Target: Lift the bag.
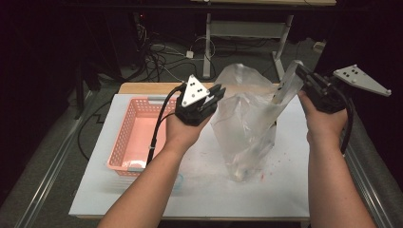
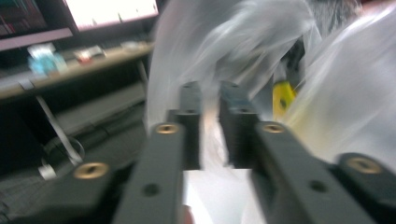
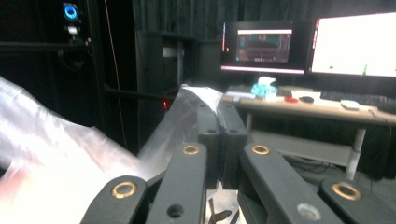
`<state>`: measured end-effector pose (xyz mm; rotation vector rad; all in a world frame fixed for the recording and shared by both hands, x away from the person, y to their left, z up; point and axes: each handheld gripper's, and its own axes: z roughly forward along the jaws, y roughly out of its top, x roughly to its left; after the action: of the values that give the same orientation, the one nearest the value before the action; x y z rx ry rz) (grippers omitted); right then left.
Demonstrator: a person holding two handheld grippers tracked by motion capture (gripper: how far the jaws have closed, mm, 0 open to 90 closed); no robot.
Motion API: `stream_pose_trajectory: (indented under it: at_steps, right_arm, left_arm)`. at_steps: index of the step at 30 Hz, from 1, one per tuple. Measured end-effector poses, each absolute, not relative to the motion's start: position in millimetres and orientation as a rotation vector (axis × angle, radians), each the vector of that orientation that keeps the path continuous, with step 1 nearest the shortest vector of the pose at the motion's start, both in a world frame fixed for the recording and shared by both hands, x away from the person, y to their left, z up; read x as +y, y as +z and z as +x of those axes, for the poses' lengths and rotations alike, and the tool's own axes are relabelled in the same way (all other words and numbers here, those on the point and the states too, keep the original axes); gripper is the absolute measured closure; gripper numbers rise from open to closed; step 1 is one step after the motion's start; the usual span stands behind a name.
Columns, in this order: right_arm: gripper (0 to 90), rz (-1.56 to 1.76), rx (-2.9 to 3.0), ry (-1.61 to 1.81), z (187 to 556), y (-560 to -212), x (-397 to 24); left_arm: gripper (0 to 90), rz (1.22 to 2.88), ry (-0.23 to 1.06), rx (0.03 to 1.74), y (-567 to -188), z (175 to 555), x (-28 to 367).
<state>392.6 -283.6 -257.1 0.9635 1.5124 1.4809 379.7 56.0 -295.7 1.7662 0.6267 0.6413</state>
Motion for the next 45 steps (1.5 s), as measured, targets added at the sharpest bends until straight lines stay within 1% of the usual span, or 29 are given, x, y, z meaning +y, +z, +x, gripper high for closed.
stream_pose_trajectory:
  at_steps: [2,6,7,9,10,12,15,22,24,30,32,36,38,40,45]
  right_arm:
    - [90.0,0.975,1.525,1.471,394,-264,-285]
    - [90.0,0.991,1.547,1.446,394,-275,-288]
    - [90.0,0.997,1.551,1.442,394,-277,-289]
    - [89.6,1.004,1.562,1.435,394,-280,-289]
    - [87.9,0.999,1.572,1.432,394,-281,-290]
    - [83.6,0.995,1.588,1.44,392,-283,-289]
    - [72.4,0.991,1.614,1.451,386,-284,-289]
    - [51.0,0.951,1.62,1.473,359,-279,-291]
    - [46.2,0.934,1.607,1.478,348,-277,-294]
    - [32.8,0.907,1.588,1.484,318,-277,-309]
    - [27.8,0.918,1.584,1.482,310,-278,-315]
    - [21.4,0.945,1.587,1.464,299,-288,-326]
    - [19.7,0.973,1.587,1.455,296,-297,-333]
    - [15.8,1.002,1.602,1.44,296,-307,-337]
    - [11.6,1.074,1.67,1.393,298,-345,-338]
  left_arm:
    - [62.6,1.767,0.64,0.639,-305,374,63]
    - [49.6,1.747,0.569,0.7,-316,362,79]
    - [46.9,1.753,0.543,0.709,-319,360,83]
    - [44.3,1.77,0.519,0.721,-327,353,88]
    - [42.1,1.778,0.508,0.736,-332,349,90]
    - [40.2,1.799,0.48,0.737,-343,344,92]
    - [31.4,1.821,0.404,0.756,-359,338,93]
    - [16.0,1.866,0.395,0.762,-381,322,85]
    - [14.7,1.887,0.392,0.756,-387,319,84]
    - [1.4,1.914,0.382,0.771,-399,313,81]
    - [0.0,1.916,0.38,0.781,-403,310,81]
    - [0.0,1.92,0.377,0.793,-410,307,83]
    - [0.0,1.924,0.381,0.802,-414,306,84]
    - [0.0,1.931,0.388,0.807,-417,304,86]
    - [0.0,1.938,0.389,0.81,-423,302,88]
